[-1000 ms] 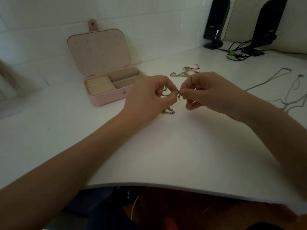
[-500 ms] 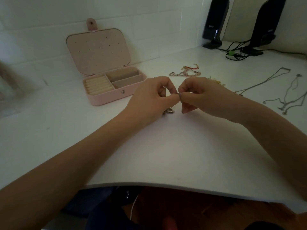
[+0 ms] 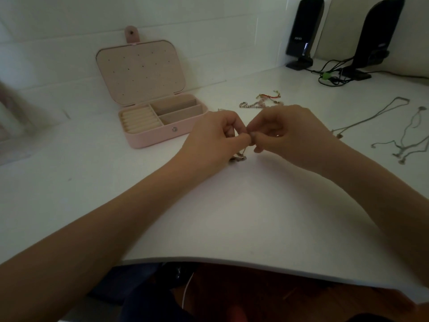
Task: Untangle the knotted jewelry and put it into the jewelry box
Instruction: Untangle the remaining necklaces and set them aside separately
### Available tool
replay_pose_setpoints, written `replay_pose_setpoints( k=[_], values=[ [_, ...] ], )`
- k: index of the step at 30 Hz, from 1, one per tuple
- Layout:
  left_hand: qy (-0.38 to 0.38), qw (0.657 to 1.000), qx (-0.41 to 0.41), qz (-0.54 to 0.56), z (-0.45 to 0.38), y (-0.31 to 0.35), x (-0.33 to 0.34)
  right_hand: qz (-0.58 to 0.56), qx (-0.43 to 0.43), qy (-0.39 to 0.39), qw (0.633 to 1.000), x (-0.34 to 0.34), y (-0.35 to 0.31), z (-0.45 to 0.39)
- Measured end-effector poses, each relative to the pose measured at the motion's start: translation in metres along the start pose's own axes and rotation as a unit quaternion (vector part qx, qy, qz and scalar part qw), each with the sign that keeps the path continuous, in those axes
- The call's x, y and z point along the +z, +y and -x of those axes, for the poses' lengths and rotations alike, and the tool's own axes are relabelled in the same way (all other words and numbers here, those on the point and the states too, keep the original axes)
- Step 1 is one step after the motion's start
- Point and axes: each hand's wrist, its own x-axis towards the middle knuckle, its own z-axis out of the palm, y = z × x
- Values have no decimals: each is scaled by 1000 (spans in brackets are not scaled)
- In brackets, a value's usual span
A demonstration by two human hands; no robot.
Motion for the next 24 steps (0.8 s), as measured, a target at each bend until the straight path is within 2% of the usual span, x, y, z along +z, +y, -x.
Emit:
replay_pose_setpoints(
  k=[10,15,19,24],
  values=[
    [54,992,59,-98,4,3,2,33,3,83,996,8,-2,1],
    [69,992,65,-89,5,6,2,45,12,88,995,7,-4,1],
    [87,992,72,-54,4,7,2,-1,40,65,997,6,-4,0],
    [67,994,54,-63,4,11,0,-58,73,35,995,2,-2,-2]
  ],
)
